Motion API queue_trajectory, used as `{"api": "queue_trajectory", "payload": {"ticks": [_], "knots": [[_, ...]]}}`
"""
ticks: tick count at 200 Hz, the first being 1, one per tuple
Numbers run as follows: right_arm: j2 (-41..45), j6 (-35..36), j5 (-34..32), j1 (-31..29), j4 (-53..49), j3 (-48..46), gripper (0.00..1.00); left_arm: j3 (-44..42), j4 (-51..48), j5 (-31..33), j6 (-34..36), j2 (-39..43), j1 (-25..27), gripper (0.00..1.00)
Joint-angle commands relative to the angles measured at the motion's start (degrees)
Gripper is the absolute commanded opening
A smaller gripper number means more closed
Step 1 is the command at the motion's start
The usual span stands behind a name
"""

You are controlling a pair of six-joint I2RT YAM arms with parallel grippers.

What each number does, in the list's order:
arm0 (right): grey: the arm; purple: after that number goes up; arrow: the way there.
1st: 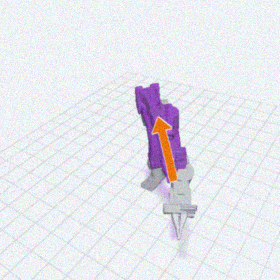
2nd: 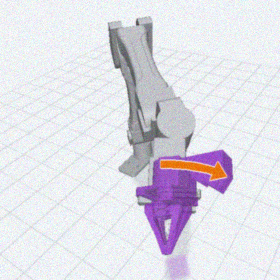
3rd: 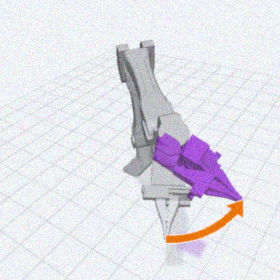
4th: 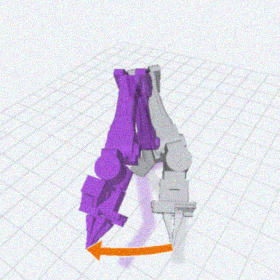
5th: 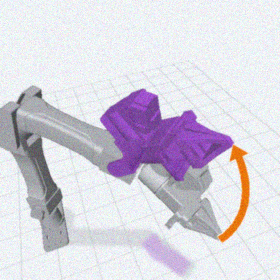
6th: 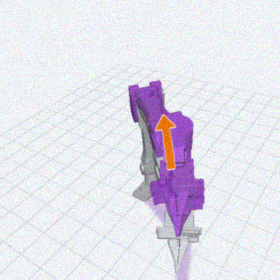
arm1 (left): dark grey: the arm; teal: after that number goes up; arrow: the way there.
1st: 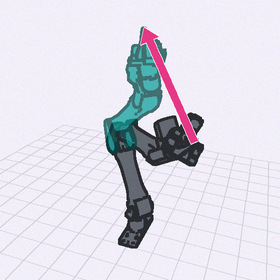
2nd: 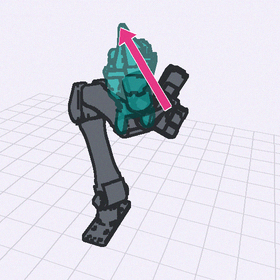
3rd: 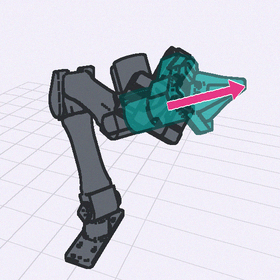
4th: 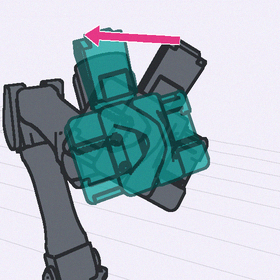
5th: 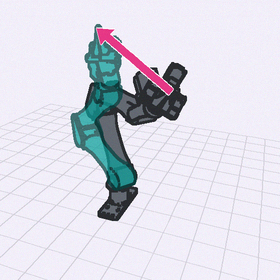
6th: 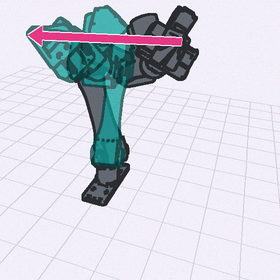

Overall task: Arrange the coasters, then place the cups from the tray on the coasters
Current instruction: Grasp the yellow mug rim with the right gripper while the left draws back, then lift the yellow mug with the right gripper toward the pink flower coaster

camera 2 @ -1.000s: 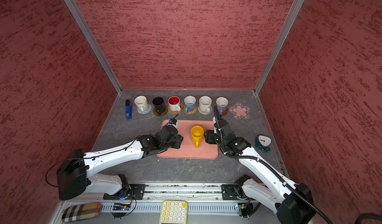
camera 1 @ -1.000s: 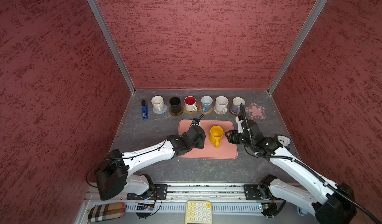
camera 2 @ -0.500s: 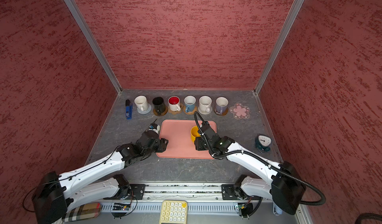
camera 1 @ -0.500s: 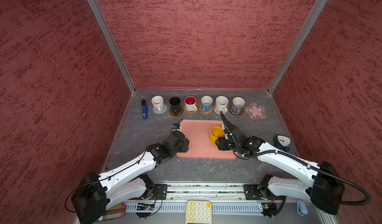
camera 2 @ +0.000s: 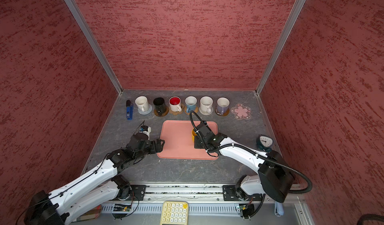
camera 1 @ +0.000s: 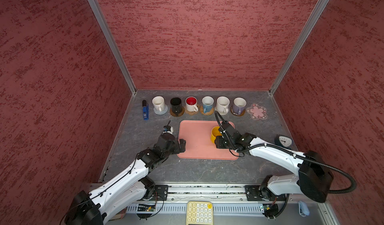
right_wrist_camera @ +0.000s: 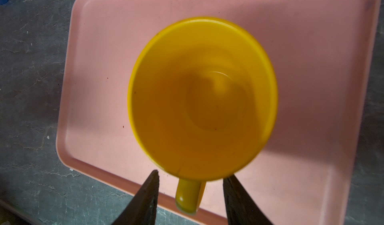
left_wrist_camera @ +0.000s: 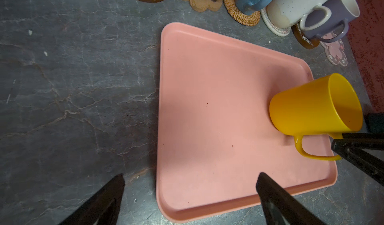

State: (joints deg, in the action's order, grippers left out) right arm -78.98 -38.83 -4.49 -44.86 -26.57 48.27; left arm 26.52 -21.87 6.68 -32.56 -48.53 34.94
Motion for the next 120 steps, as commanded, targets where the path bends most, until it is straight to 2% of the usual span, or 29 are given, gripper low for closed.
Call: {"api": "queue_trajectory", "payload": {"ticks": [1, 18, 41, 90, 120], "knots": [[-2.02, -1.76, -2.39, -0.31, 1.86, 2.46, 0.48, -1.19, 1.42, -2.43, 0.74, 0.63, -1.46, 1.0], [-3.89, -1.75, -3.64, -0.31, 1.36, 3.37, 0.44, -1.94, 2.08, -3.26, 0.83, 0.63, -2.46, 1.0], [-6.97, -0.02, -5.83, -0.31, -0.74, 5.24, 0.35, -2.59, 2.84, -3.72, 0.56, 1.02, -3.26, 1.0], [-9.74, 2.47, -10.03, -0.23, -3.04, 7.01, 0.3, -3.41, 4.06, -5.08, 0.47, 1.41, -4.51, 1.0], [-10.99, 3.3, -10.76, -0.18, -2.8, 7.65, 0.21, -3.41, 4.11, -5.49, 0.56, 1.11, -5.0, 1.0]]}}
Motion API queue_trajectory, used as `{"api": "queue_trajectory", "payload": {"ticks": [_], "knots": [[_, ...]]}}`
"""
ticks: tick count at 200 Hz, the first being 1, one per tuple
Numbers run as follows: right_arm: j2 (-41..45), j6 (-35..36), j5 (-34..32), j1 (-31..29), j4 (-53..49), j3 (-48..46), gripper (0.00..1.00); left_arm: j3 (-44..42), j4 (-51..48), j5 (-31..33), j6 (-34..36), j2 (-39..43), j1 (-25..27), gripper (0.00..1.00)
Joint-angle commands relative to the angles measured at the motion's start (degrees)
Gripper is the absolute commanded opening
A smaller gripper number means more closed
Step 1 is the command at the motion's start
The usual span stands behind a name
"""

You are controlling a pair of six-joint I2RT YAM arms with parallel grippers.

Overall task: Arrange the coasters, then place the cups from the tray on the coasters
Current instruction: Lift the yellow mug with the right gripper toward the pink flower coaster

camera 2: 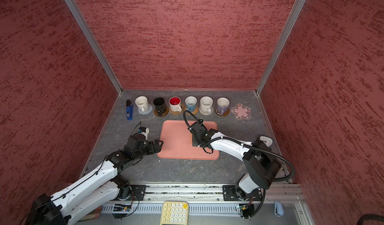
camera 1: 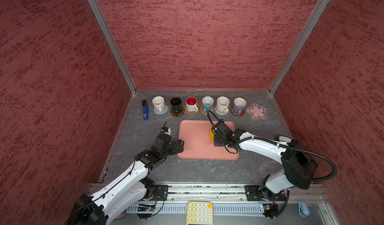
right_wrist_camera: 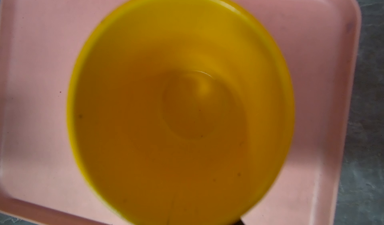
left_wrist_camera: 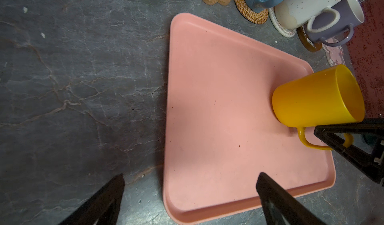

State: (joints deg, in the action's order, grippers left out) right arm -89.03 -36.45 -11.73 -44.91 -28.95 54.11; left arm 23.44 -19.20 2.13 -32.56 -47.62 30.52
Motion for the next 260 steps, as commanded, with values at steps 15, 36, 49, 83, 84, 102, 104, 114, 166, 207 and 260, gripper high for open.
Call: {"api": "queue_trajectory", "payload": {"ticks": [15, 36, 49, 83, 84, 102, 104, 114, 166, 207, 260], "knots": [[-1.27, 1.43, -3.72, 0.0, -0.47, 2.23, 0.17, -0.33, 1.49, -1.21, 0.44, 0.06, -0.72, 1.0], [-1.35, 2.11, -4.11, 0.15, -0.59, 2.89, 0.11, -0.09, 1.13, -1.33, 0.39, 0.02, -0.82, 1.0], [-1.04, 2.5, -4.16, 0.27, -0.58, 3.13, 0.07, 0.23, 0.75, -1.5, 0.39, 0.11, -0.82, 1.0], [0.18, 3.94, -4.34, 0.76, -0.54, 3.46, 0.0, 1.45, -0.98, -1.58, 0.39, 1.28, -0.88, 1.0], [0.22, 3.98, -4.35, 0.77, -0.56, 3.46, 0.0, 1.48, -1.08, -1.59, 0.39, 1.38, -0.85, 1.0], [1.71, 4.72, -4.45, 1.05, -0.58, 3.63, 0.0, 2.38, -2.94, -1.54, 0.39, 2.77, -0.82, 1.0], [1.92, 4.85, -4.51, 1.11, -0.47, 3.68, 0.0, 2.46, -3.19, -1.52, 0.39, 2.94, -0.84, 1.0], [3.2, 5.52, -4.62, 1.14, -0.32, 3.82, 0.0, 3.03, -4.38, -1.35, 0.45, 3.78, -0.83, 1.0], [8.11, 10.14, -6.54, 1.22, -2.77, 7.7, 0.0, 6.44, -9.25, -1.01, 0.65, 6.39, -0.73, 1.0], [11.8, 12.23, -9.19, 2.72, -4.38, 9.7, 0.0, 9.39, -11.41, -1.25, 0.82, 6.27, -0.64, 1.0], [16.72, 13.75, -7.03, 9.61, -3.1, 10.13, 0.0, 17.25, -13.23, -1.82, 3.93, 0.88, -0.64, 1.0]]}}
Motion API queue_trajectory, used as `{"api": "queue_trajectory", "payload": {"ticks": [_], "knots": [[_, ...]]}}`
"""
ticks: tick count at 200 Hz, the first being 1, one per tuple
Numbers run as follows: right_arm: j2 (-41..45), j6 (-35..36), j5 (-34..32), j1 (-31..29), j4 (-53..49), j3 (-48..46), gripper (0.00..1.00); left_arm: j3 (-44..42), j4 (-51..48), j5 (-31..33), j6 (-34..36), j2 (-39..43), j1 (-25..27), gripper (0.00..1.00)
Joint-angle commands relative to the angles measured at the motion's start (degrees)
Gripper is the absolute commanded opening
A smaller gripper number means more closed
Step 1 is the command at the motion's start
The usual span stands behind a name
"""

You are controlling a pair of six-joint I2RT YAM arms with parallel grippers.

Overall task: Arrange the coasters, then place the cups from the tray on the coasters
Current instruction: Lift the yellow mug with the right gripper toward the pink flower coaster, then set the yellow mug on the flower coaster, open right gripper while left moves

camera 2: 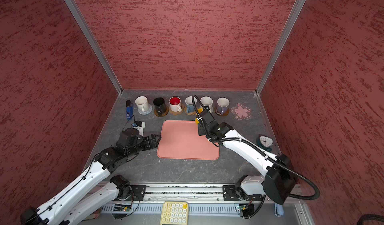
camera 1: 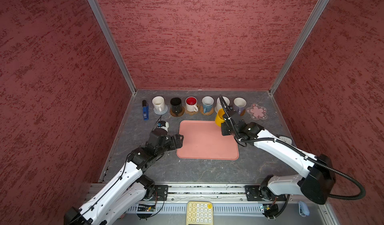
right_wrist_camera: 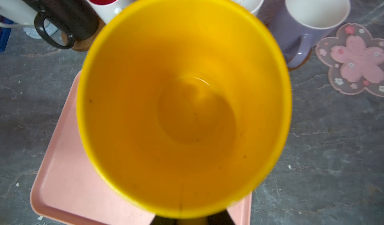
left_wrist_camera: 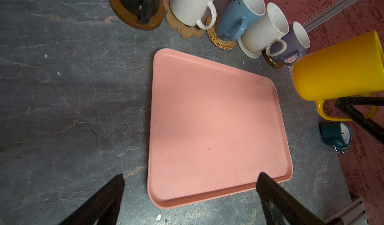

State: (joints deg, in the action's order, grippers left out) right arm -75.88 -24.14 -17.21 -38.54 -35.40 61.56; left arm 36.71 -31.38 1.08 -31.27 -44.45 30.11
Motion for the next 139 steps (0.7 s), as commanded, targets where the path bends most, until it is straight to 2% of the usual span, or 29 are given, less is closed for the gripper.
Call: {"api": "queue_trajectory", "payload": {"ticks": [1, 41, 82, 139], "knots": [[3.64, 1.5, -1.44, 3.45, 3.38, 2.68, 0.0, 4.12, -1.06, -0.79, 2.71, -2.43, -0.23, 1.0], [4.86, 3.15, 1.46, 11.25, 4.2, 4.91, 0.0, 10.06, 0.81, -1.08, 4.28, -9.16, 0.01, 1.0], [2.52, 7.02, 3.65, 18.56, 3.9, 7.34, 0.0, 15.45, 4.24, -1.56, 5.47, -16.81, 0.43, 1.0], [1.24, 7.03, 6.76, 29.79, 8.5, 6.48, 0.0, 19.68, 12.13, -4.68, 5.34, -27.24, 0.95, 1.0]]}}
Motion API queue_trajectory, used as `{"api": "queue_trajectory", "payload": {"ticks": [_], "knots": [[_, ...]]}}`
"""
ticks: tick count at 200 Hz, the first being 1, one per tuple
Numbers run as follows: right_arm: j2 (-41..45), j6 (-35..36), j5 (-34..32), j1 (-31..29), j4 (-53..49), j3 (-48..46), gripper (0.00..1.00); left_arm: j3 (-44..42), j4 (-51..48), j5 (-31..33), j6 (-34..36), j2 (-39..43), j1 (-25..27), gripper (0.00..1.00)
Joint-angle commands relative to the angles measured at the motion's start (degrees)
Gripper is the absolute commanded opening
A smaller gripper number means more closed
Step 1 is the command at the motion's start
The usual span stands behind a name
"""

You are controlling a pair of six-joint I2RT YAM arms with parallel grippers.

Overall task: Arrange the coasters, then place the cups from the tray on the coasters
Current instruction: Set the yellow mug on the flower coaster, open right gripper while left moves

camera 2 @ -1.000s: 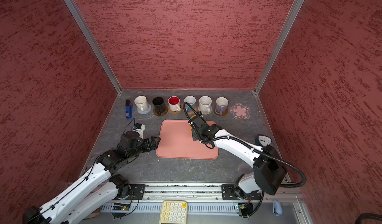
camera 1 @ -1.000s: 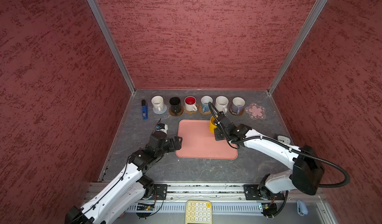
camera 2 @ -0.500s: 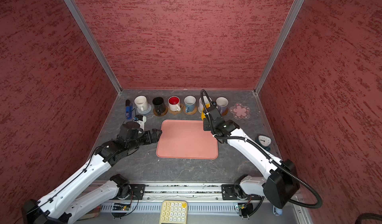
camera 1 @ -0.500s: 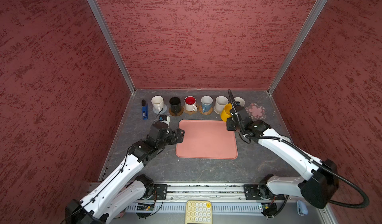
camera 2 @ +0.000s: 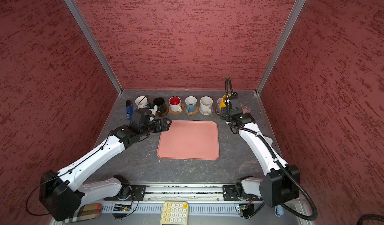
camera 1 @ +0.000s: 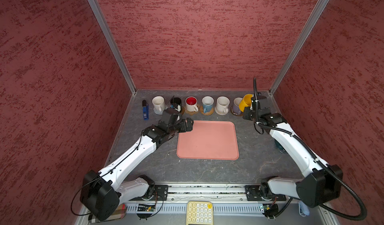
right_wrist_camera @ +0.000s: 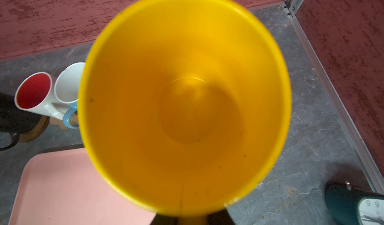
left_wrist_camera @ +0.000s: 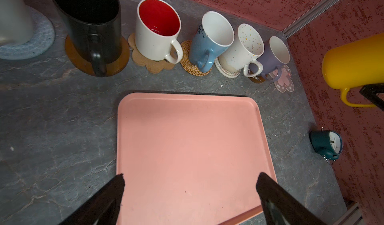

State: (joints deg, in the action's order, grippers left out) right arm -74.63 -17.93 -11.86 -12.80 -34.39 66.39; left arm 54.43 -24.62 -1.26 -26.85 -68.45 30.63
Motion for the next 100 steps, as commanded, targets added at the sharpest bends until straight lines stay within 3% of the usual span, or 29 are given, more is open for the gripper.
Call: {"api": "queue_trajectory", "payload": {"ticks": [1, 67, 100], "knots": [[-0.04, 0.76, 1.44, 4.24, 7.59, 1.6, 0.0, 2.02, 5.51, -2.34, 0.92, -3.48, 0.46, 1.0], [-6.66, -0.7, 3.49, 13.27, 14.24, 2.14, 0.0, 10.9, 10.22, -5.57, 1.87, -16.96, 0.77, 1.0], [-11.26, -0.36, 4.69, 16.19, 17.91, 2.56, 0.0, 16.45, 9.83, -4.04, 3.15, -21.9, 2.06, 1.0]]}}
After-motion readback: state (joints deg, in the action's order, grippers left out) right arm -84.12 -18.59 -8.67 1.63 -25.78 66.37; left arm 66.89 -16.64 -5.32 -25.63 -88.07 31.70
